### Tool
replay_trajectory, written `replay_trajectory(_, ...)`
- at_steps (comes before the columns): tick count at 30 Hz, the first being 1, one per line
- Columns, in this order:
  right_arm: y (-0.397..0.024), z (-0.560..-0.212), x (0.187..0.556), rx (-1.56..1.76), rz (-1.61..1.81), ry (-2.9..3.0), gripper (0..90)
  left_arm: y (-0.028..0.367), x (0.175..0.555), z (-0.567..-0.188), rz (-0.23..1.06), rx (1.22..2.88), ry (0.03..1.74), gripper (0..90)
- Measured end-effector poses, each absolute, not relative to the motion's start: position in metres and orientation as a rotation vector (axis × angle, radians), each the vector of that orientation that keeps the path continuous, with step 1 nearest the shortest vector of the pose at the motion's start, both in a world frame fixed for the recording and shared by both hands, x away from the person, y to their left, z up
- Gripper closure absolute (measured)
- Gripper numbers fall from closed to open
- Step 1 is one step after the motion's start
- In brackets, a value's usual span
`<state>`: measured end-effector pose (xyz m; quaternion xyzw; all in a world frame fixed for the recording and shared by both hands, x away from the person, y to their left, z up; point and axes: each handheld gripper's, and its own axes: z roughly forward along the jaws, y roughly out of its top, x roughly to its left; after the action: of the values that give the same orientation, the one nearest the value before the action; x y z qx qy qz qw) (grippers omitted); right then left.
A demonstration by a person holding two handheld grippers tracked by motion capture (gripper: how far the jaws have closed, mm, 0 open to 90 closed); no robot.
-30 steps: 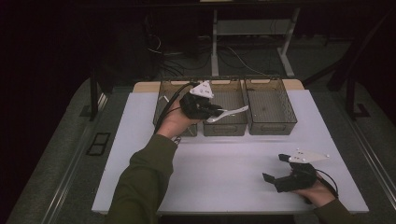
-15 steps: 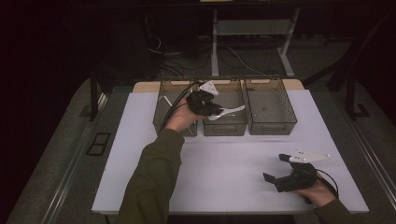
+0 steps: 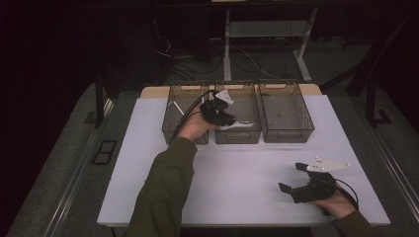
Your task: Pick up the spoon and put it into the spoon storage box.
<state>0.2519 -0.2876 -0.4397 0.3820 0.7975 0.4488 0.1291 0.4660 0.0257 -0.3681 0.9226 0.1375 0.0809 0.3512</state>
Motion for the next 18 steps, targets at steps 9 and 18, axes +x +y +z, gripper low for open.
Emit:
replay_trajectory(9,-0.289,-0.440,0.252,1.111,1.303,2.314,1.1,0.026,0.466,-0.365,0.192,2.317,0.379,65.2)
replay_trajectory(18,-0.289,-0.440,0.252,1.107,1.305,2.313,1.1,0.034,0.451,-0.352,0.139,2.197,0.432,52.6)
